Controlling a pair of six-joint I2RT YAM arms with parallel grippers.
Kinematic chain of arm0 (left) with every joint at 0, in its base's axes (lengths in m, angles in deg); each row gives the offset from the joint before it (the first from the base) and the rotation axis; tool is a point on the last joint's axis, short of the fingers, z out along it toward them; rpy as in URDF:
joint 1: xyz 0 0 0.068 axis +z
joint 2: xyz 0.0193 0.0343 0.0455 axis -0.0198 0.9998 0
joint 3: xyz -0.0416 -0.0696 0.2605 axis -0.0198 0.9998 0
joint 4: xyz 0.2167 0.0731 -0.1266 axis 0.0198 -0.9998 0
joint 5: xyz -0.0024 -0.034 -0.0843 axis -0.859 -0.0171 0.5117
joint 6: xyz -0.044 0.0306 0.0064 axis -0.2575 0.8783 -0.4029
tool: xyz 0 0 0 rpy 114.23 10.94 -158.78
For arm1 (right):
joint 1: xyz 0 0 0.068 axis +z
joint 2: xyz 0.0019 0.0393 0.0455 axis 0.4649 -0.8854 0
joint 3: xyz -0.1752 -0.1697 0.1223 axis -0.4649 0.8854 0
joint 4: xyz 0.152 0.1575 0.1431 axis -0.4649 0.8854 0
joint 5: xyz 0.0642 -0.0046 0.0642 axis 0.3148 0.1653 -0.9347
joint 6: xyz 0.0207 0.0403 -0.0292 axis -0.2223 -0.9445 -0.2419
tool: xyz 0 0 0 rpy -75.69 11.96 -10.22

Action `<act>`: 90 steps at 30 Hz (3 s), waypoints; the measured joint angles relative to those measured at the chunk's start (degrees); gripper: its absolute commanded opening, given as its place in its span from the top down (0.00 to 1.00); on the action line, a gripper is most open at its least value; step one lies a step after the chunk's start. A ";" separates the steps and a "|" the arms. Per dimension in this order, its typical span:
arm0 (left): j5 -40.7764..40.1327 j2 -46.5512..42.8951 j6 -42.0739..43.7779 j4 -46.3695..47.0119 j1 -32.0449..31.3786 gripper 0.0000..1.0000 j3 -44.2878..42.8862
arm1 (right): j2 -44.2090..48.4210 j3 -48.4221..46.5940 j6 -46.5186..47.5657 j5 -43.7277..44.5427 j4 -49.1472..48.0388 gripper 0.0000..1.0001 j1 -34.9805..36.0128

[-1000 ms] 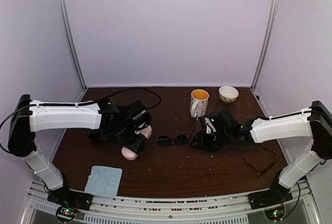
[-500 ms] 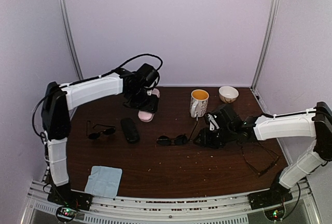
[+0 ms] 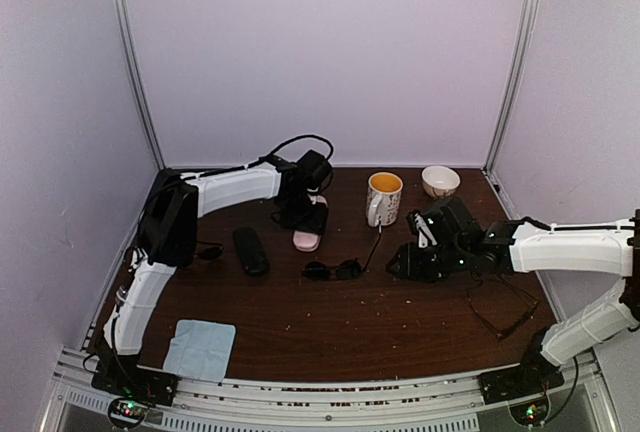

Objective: Organize the sunglasses

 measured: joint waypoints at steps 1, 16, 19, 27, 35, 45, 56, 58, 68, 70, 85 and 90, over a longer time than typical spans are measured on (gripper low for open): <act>0.28 0.00 -0.09 0.04 0.00 0.31 0.00 | 0.00 0.00 0.17 0.24 0.28 0.62 0.00; 1.27 -2.78 1.66 3.65 0.00 0.08 1.05 | 0.00 -2.40 3.30 5.97 6.14 0.60 -0.04; 0.26 -7.04 2.49 3.89 -0.07 0.08 3.48 | 0.24 -3.80 4.39 7.82 7.30 0.59 -0.04; -5.79 -28.06 4.17 7.65 -0.37 0.06 20.85 | 2.27 -9.09 7.28 12.72 9.51 0.56 -0.04; -13.18 -42.40 2.29 9.33 -0.63 0.02 41.46 | 2.78 -10.60 8.63 13.29 8.04 0.54 -0.04; -16.06 -44.33 -4.02 8.33 -0.66 0.02 50.88 | 0.92 -10.73 8.39 13.38 7.80 0.54 -0.02; -13.49 -35.41 -10.10 9.49 -0.66 0.02 49.44 | 0.92 -9.51 7.37 11.96 6.05 0.53 -0.02; -13.18 -33.68 -11.08 9.70 -0.63 0.02 49.20 | 0.92 -9.20 7.39 11.74 5.99 0.53 0.00; -12.96 -27.52 -14.69 13.99 -0.15 0.14 48.41 | 0.92 -8.15 7.69 11.39 5.88 0.53 0.02; -13.00 -26.62 -15.13 14.60 -0.15 0.21 48.41 | 0.92 -8.15 7.72 11.39 5.90 0.53 0.02; -12.07 -31.32 -13.09 23.32 -0.04 0.66 56.13 | -0.44 -8.17 8.13 11.34 5.81 0.53 0.02; -9.90 -36.70 -9.44 25.24 -0.07 0.74 61.07 | -0.44 -8.72 8.74 11.37 5.73 0.53 0.02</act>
